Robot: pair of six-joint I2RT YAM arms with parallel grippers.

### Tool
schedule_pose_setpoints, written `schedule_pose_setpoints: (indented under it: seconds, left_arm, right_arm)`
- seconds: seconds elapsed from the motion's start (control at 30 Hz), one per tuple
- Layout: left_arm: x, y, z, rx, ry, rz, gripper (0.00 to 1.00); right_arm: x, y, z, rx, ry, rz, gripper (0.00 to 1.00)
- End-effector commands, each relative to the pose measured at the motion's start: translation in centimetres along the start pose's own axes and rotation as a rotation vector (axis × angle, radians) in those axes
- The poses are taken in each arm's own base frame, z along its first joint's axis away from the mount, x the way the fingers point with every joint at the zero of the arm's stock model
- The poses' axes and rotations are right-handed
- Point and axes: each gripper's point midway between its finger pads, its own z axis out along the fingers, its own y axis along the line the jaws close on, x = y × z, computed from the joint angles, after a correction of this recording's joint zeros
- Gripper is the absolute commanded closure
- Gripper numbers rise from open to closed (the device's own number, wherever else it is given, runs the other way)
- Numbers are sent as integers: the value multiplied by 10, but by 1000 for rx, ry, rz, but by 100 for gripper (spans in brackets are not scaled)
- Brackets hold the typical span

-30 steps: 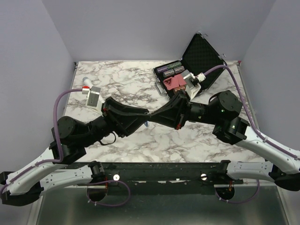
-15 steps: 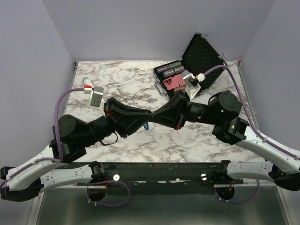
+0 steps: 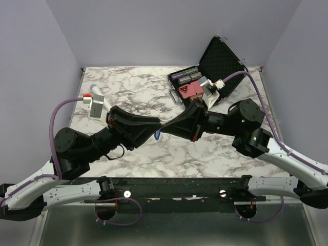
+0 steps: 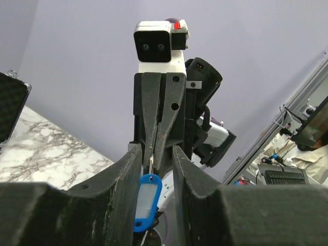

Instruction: Remove the keys from the keyring

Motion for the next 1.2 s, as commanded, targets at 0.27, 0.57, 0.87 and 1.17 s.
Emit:
schedule_pose_setpoints:
  seconds: [0.27,0.57,0.87,1.17]
  left_arm:
    - [5,-3,8,8,14,-1,67]
    - [3,-5,9,3,31,18,100]
    - [13,-8,3,17,97,18,100]
    - [36,-14,-5,65,205,-2,100]
  right_arm:
    - [-8,4,0,-7,-22,-17,99]
    - [-5,5,-1,-15,-15,-10,99]
    - [1,6,-3,-16,33,-5,99]
    - [13,4,-4,-5,119,1,99]
